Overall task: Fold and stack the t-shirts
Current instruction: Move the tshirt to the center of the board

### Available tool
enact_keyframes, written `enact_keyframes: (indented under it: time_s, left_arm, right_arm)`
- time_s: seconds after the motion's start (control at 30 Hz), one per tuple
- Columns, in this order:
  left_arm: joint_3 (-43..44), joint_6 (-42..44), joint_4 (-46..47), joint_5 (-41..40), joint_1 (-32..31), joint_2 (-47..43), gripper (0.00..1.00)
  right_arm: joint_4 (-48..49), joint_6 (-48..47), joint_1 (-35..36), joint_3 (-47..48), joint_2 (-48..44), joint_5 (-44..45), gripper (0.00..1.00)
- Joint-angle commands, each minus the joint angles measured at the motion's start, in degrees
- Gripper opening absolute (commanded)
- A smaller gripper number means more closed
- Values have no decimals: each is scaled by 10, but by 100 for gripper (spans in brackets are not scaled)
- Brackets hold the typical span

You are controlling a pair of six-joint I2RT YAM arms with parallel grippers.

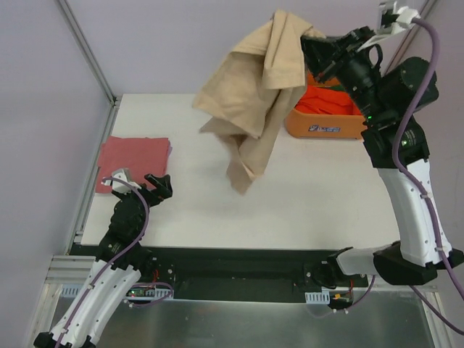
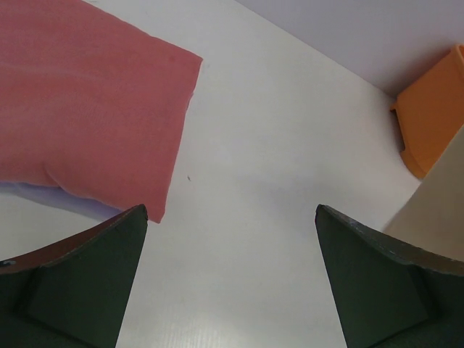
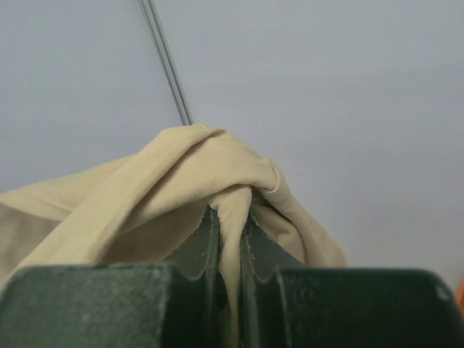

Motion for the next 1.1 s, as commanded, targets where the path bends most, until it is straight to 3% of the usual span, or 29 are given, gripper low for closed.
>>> enact_keyframes:
  time_s: [0.0, 0.1, 0.2, 0.23, 0.3, 0.4, 0.5, 0.63, 0.87, 0.97, 1.07]
  left_arm:
    - [25, -48, -23, 4, -2, -22, 99]
    - [28, -70, -54, -6, -2, -34, 99]
    - [23, -89, -72, -3, -2, -37, 99]
    - [21, -91, -76, 3, -2, -35, 99]
    - [17, -97, -79, 15, -2, -29, 99]
    - [20, -107, -78, 45, -2, -8, 99]
    - [32, -118, -76, 102, -2, 35, 99]
    - [55, -120, -73, 225, -2, 133, 99]
    - [45, -117, -23, 408, -14, 296, 99]
    - [29, -138, 35, 428, -41, 338, 97]
    - [22, -161, 85, 416, -66, 384, 89]
  right_arm:
    - [42, 55, -2, -185, -47, 26, 4]
    - [56, 30, -11, -390, -103, 180, 12]
    - [108, 37, -46, -587, -134, 266, 27]
    - [117, 44, -65, -645, -134, 279, 40]
    - [112, 67, -102, -714, -124, 295, 54]
    - [68, 62, -138, -756, -120, 298, 97]
    - [28, 43, -140, -762, -134, 309, 96]
    - [11, 26, -136, -758, -165, 240, 96]
    - [-10, 38, -9, -719, -137, 197, 96]
    - [20, 64, 39, -706, -93, 181, 98]
    - [21, 75, 90, -663, -21, 198, 99]
